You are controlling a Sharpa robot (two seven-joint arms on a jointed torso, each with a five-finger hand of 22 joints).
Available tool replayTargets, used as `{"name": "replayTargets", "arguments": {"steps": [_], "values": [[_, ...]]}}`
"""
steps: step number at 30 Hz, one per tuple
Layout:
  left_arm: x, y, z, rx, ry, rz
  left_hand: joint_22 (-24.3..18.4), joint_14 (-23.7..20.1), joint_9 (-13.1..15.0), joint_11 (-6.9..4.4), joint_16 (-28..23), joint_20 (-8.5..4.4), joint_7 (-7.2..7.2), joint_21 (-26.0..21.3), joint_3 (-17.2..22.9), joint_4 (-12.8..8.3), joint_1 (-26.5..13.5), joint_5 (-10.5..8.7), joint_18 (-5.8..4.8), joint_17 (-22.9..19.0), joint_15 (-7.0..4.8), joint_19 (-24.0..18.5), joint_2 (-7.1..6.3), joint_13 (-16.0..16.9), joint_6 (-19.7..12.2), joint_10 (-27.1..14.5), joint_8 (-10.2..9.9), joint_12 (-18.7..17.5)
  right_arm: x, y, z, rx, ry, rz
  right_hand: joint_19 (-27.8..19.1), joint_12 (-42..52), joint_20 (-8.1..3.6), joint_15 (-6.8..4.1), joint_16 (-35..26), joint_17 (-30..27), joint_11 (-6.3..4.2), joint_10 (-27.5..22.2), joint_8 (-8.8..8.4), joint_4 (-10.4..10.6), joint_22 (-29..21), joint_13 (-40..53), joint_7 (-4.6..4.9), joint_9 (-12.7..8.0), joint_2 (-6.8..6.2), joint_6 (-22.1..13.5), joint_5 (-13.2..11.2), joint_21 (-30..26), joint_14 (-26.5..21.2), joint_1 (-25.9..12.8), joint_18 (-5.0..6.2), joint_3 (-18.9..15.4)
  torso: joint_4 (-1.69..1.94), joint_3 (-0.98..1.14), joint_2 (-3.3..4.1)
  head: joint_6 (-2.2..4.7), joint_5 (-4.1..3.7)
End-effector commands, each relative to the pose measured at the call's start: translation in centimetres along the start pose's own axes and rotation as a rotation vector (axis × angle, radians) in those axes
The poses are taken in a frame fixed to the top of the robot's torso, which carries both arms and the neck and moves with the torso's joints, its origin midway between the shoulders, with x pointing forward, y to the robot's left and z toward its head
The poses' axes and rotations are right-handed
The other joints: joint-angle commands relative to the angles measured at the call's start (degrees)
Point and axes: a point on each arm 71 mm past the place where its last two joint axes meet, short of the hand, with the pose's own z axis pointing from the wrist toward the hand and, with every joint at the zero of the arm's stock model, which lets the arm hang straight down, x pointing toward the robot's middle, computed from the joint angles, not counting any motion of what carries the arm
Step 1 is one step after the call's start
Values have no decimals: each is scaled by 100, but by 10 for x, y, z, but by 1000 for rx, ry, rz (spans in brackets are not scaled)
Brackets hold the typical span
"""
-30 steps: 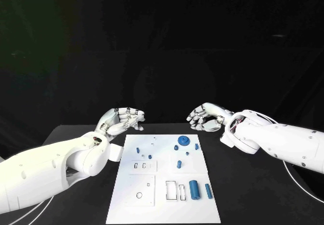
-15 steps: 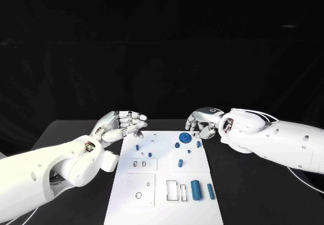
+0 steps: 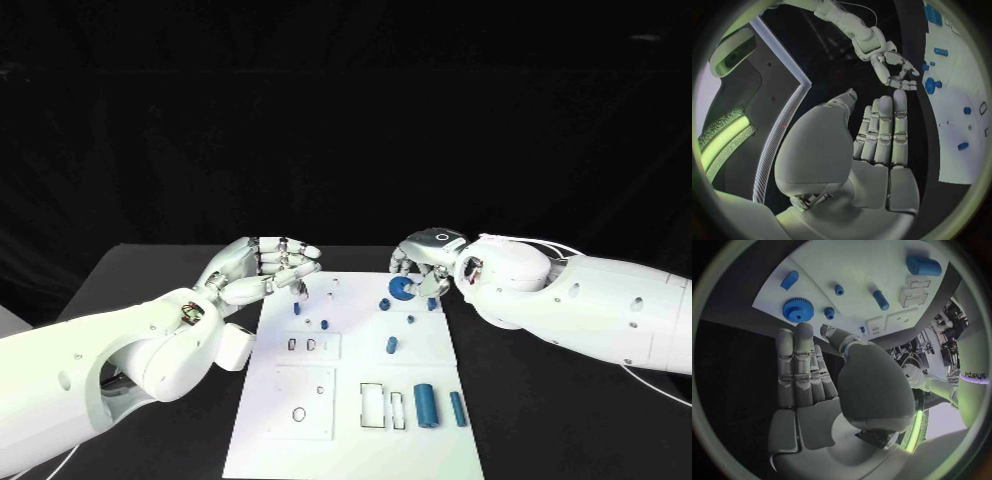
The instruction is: Assemble the parts on the task board
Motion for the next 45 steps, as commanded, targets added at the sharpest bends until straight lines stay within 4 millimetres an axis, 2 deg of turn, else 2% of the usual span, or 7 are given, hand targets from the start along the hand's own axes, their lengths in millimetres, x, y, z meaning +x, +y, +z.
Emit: {"name": "replayTargets", "arguments": {"steps": [1,6,11,16,20,23,45], "values": [[2,-2,1,3,25,-2,25,-62,16,9,-31,21,52,55,-47,13,-72,-24,16,4,4,-55,11,11,-65,-64,-23,-23,0,4,3,11,-2,-27,45,-21,0,5,39,14,15,-44,-34,41,20,4,17,10,-50,-40,-29,29,30,3,-104,-8,29,-6,43,9,-6],[1,-3,3,4,19,2,103,-314,72,73,-310,79,112,158,-98,19,-45,-20,17,-104,72,-222,39,24,-193,-225,-50,-32,6,7,6,8,30,-6,112,-18,-2,6,120,54,10,-70,-44,105,119,8,9,28,-28,-52,-78,80,35,-17,-120,-48,33,-4,58,1,-25],[-1,-3,4,4,15,6,116,-407,104,103,-432,114,143,172,-121,19,-27,-25,19,-161,103,-307,68,29,-257,-307,-56,-15,10,12,7,1,48,22,709,-3,-4,22,629,281,33,17,-29,216,1172,16,44,111,-6,-14,-104,756,189,54,-292,-75,25,-4,51,-32,-20],[-1,-4,5,3,15,8,118,-416,107,105,-444,118,146,176,-123,19,-25,-25,20,-166,106,-312,71,29,-262,-315,-55,-12,14,14,10,0,59,32,891,-7,-1,32,1215,696,41,36,-29,272,1542,12,49,166,-8,-14,-102,989,233,116,-346,-42,34,-6,59,-40,-21],[-2,-4,5,3,15,9,119,-416,108,106,-445,118,146,177,-123,19,-25,-25,20,-167,106,-312,72,29,-263,-316,-55,-12,18,13,11,9,65,32,910,-12,0,32,1314,759,41,30,-21,298,1588,10,40,183,-9,2,-99,1017,223,107,-352,-38,41,-4,64,-48,-12],[-2,-5,5,4,14,10,121,-414,109,107,-446,119,147,181,-124,21,-27,-25,21,-167,106,-311,75,29,-265,-319,-55,-11,20,13,12,12,68,27,674,-23,2,29,1087,459,24,-38,-16,327,1165,3,-8,206,-27,9,-88,727,57,106,-273,-44,34,-5,66,-66,2],[-2,-8,6,11,13,14,129,-424,116,111,-460,125,150,198,-130,31,-36,-25,22,-174,112,-309,88,29,-274,-339,-55,-10,32,20,18,10,81,29,785,-3,-18,0,1264,566,-8,-34,9,418,1401,10,-37,248,54,56,-91,857,67,86,-309,-5,42,-8,100,-127,27]]}}
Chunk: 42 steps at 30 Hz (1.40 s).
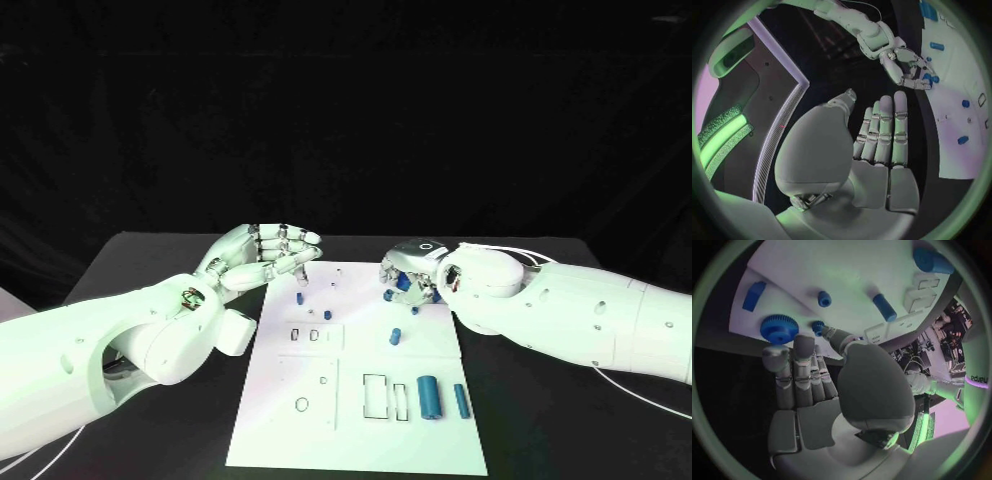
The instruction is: Assemble the parts on the task board
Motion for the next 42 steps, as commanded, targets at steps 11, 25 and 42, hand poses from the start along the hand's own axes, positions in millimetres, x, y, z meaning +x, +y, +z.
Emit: {"name": "replayTargets", "arguments": {"steps": [11,25,42], "values": [[3,-4,1,15,19,-1,10,-50,13,2,-53,8,202,47,-42,6,-18,-25,23,-12,15,-29,74,6,-46,-58,-16,-8,6,1,3,5,14,-7,32,0,1,-19,39,-36,-14,22,48,90,-10,5,-6,34,112,65,7,9,-35,2,-44,38,5,-5,14,-41,19],[2,-5,2,16,19,-3,13,-63,19,5,-69,13,204,52,-40,13,-18,-24,24,-19,18,-37,93,6,-51,-68,-14,-4,8,2,4,4,23,-3,77,17,2,-19,158,7,-12,161,114,194,96,11,9,105,229,173,62,57,-58,3,-58,150,4,-3,10,-74,21],[3,-6,2,15,24,-6,16,-70,26,6,-82,16,206,58,-35,18,-16,-25,25,-25,20,-47,115,7,-54,-74,-11,2,12,-1,7,19,29,-3,96,6,1,-21,213,46,-8,173,119,194,137,7,16,120,226,175,34,79,-54,20,-64,171,-2,-2,26,-111,44]]}}
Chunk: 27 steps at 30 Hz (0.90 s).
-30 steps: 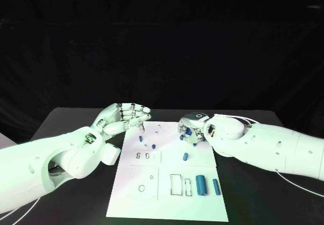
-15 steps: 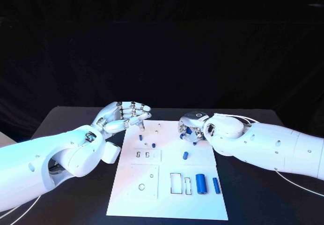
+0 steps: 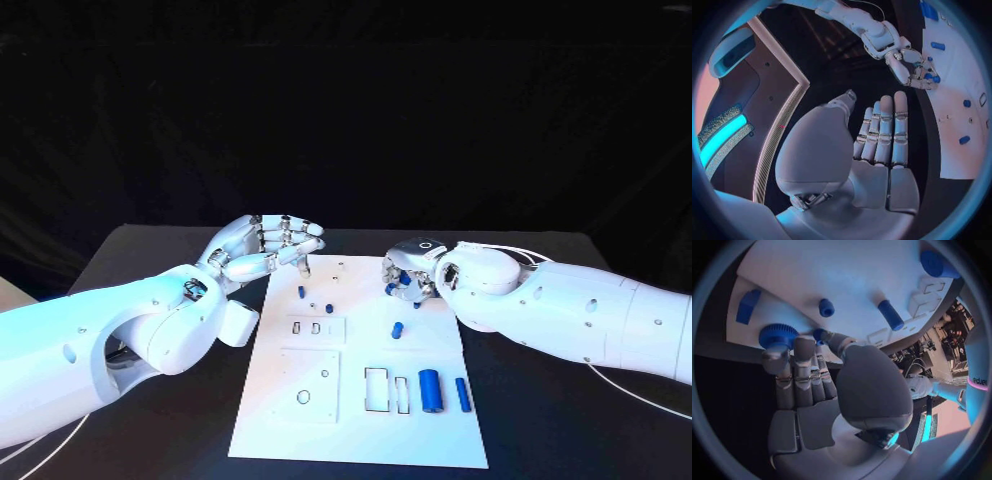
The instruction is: Assemble the parts on the task board
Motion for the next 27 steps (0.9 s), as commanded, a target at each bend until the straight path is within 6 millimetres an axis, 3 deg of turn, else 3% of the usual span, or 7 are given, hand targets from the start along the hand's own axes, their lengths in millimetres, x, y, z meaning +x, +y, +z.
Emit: {"name": "replayTargets", "arguments": {"steps": [1,5,7,10,12,20,27], "values": [[3,-2,1,9,21,-8,7,-51,9,5,-32,-4,186,36,-20,2,6,-25,26,-8,0,-26,45,9,-34,-33,-11,2,1,0,1,4,9,-7,18,6,1,0,23,-3,3,46,26,7,8,1,11,12,32,38,-6,21,-34,34,-66,30,2,0,8,-16,0],[2,-2,1,9,20,-8,8,-51,11,6,-34,-4,186,37,-19,3,6,-25,26,-9,0,-28,49,9,-35,-34,-10,3,0,0,1,3,-8,-4,37,39,-6,-18,82,10,-21,191,95,-28,64,17,-8,70,74,132,-26,49,-49,126,-71,103,0,-5,2,-28,-3],[2,-2,1,8,20,-9,8,-51,11,6,-34,-4,186,37,-19,3,6,-25,26,-9,0,-28,49,9,-35,-34,-10,3,0,1,1,1,-22,-2,46,36,-32,-49,136,7,-54,330,175,-74,121,27,-32,152,155,213,-512,74,-70,237,-74,256,-3,-6,2,-26,0],[2,-2,1,8,20,-10,8,-51,11,6,-34,-4,186,37,-19,3,6,-25,26,-9,0,-28,49,9,-35,-34,-10,3,-2,1,1,0,-40,8,60,54,-42,-68,174,12,-84,438,250,-81,172,44,-59,220,165,301,-539,98,-74,239,-80,304,-2,-4,1,-27,-6],[2,-2,1,7,20,-10,8,-52,13,6,-37,-2,187,39,-19,5,6,-25,26,-11,1,-32,54,10,-36,-37,-10,5,-3,1,1,3,-58,25,64,25,-44,-71,213,18,-87,458,273,1,203,42,-71,272,160,285,-738,103,-78,133,-86,288,-1,-5,-1,-33,-5],[2,-1,2,7,17,-11,9,-52,14,7,-39,-1,188,40,-18,6,8,-25,26,-12,1,-34,61,10,-38,-39,-9,7,-7,3,2,23,-111,52,77,15,-43,-72,244,48,-84,452,274,16,231,39,-68,282,153,276,-741,118,-71,114,-91,283,5,-5,-4,-24,-7],[0,-1,2,5,11,-11,9,-52,14,7,-39,-1,188,40,-18,6,8,-25,26,-12,1,-34,61,10,-38,-39,-9,7,-11,2,2,44,-154,63,81,5,-41,-73,259,58,-84,442,278,18,240,36,-68,292,140,273,-739,122,-68,112,-93,281,-2,-4,-6,25,23]]}}
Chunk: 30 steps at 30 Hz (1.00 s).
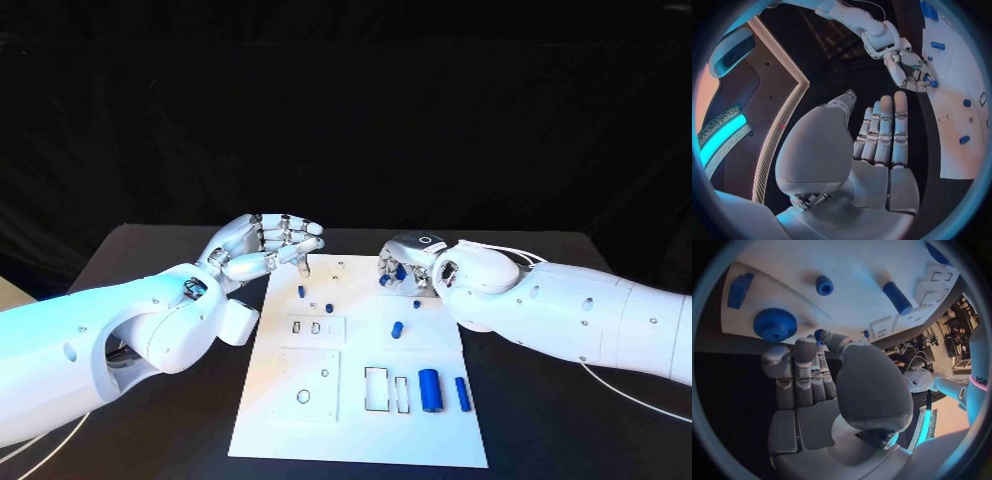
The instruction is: Assemble the parts on the task board
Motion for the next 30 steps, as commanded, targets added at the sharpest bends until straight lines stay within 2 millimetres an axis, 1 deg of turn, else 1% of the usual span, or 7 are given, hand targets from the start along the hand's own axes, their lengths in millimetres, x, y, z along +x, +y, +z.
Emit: {"name": "replayTargets", "arguments": {"steps": [1,9,13,15,18,26,30], "values": [[0,-1,1,6,12,-11,5,-52,10,7,-39,-1,188,20,-18,6,8,-25,26,-6,2,-35,61,6,-38,-40,-9,6,-6,0,1,26,-61,15,30,-18,10,-21,37,14,17,12,12,34,6,-7,-1,8,-10,1,-16,31,-17,-38,-94,-3,-2,0,-2,34,21],[-14,1,3,-2,-30,-17,7,-52,13,8,-43,0,189,24,-15,4,17,-25,27,-9,2,-40,70,6,-41,-43,-8,10,-15,9,15,29,-114,11,53,-30,14,-22,73,44,21,-3,10,28,51,-13,7,21,-21,-12,3,58,-10,-25,-102,11,10,-3,11,119,53],[-17,1,4,-4,-39,-21,8,-51,15,8,-44,1,189,26,-13,1,24,-25,27,-9,1,-41,73,7,-42,-44,-7,12,-18,15,25,28,-131,9,55,-37,16,-20,87,54,27,-16,5,27,56,-16,14,26,-28,-26,8,60,-7,-22,-103,18,21,-11,16,129,44],[-18,1,4,-3,-40,-23,8,-51,15,8,-44,1,189,26,-13,1,24,-25,27,-9,1,-41,73,7,-42,-44,-7,12,-19,19,29,23,-136,11,53,-41,19,-17,89,47,33,-28,1,31,52,-20,24,30,-35,-38,8,55,-9,-27,-102,23,20,-9,23,126,60],[-18,1,5,-3,-40,-24,8,-51,15,8,-44,1,189,26,-13,1,24,-25,27,-9,1,-41,73,7,-42,-44,-7,12,-20,26,35,13,-139,11,49,-43,20,-15,93,48,35,-33,-1,29,43,-21,27,32,-37,-43,11,49,-9,-23,-100,28,19,-16,35,132,68],[-18,2,6,-2,-43,-24,8,-51,15,8,-44,1,189,26,-13,1,24,-25,27,-9,1,-41,73,7,-42,-44,-7,12,-21,40,45,-4,-141,11,63,-44,24,-15,118,75,40,-41,-4,30,72,-23,36,37,-38,-51,16,67,-4,-21,-106,37,47,-41,84,145,71],[-19,1,6,-2,-44,-23,8,-51,15,8,-44,1,189,26,-13,1,24,-25,27,-9,1,-41,73,7,-42,-44,-7,12,-21,42,50,0,-138,8,71,-46,29,-12,133,86,47,-51,-10,32,87,-26,49,41,-48,-64,18,76,-3,-25,-109,41,31,-54,103,150,74]]}}
